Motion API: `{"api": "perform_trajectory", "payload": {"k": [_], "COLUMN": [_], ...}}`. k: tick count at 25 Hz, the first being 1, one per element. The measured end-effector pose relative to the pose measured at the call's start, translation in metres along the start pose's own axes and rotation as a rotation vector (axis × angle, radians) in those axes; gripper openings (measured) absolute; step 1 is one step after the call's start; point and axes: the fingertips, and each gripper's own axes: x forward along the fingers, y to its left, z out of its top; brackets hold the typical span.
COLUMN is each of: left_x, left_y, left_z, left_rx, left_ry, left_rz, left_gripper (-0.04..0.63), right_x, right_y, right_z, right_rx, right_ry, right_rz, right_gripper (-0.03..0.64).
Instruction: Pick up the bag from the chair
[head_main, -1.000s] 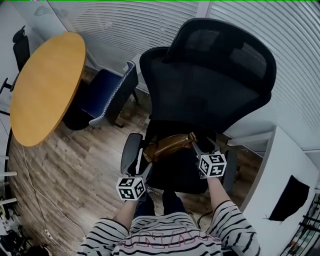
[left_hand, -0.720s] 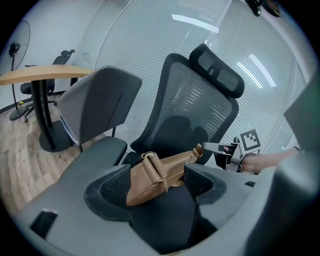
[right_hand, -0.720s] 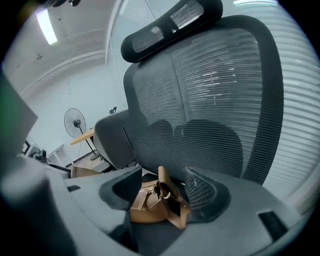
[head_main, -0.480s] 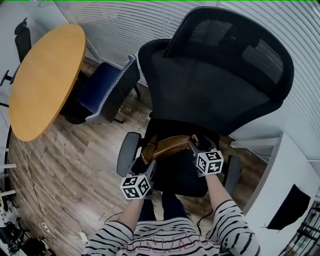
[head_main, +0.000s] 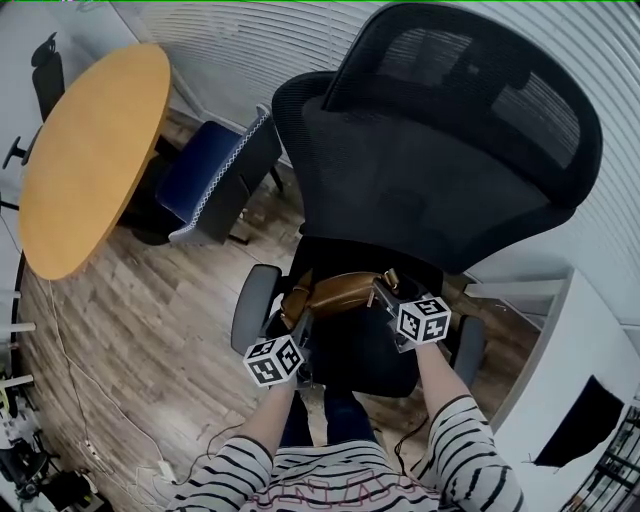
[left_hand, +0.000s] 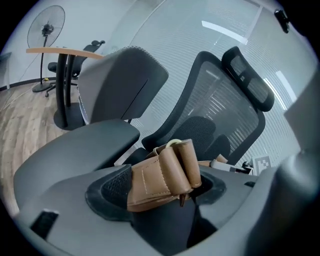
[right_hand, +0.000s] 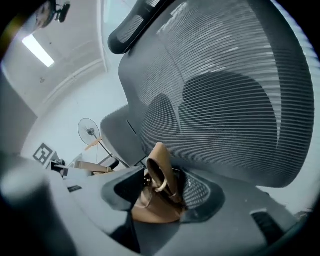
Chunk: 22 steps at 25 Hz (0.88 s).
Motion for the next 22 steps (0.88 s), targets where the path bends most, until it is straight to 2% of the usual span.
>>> {"api": "perform_trajectory", "payload": {"k": [5, 9, 16, 22], "left_x": [0.001, 0.001, -0.004, -0.022], "left_y": [0.008, 0.012, 0.009, 0.0], "left_z": [0.002, 0.002, 0.005, 0.016], "left_rx": [-0.028, -0.014, 0.07, 0.157], "left_ry": [-0.045, -0.024, 0.038, 0.043], "left_rz": [0.025, 0.008, -0.05, -0.112], "left_gripper": [0.308, 0.297, 0.247, 0.224], "right_x": [-0.002, -0.008, -0.023, -0.049], "right_y": [0.003, 0.008, 0.018, 0.034], "right_z": [-0.001, -0.003, -0.007, -0.012], "right_rx": [0.042, 0.07, 0.071, 0.094], "right_ry": [-0.034, -0.045, -0.047, -0.075], "right_rz": [-0.033, -0.072, -0.153, -0.208], "right_gripper": [0.182, 0.159, 0.143, 0.133]}}
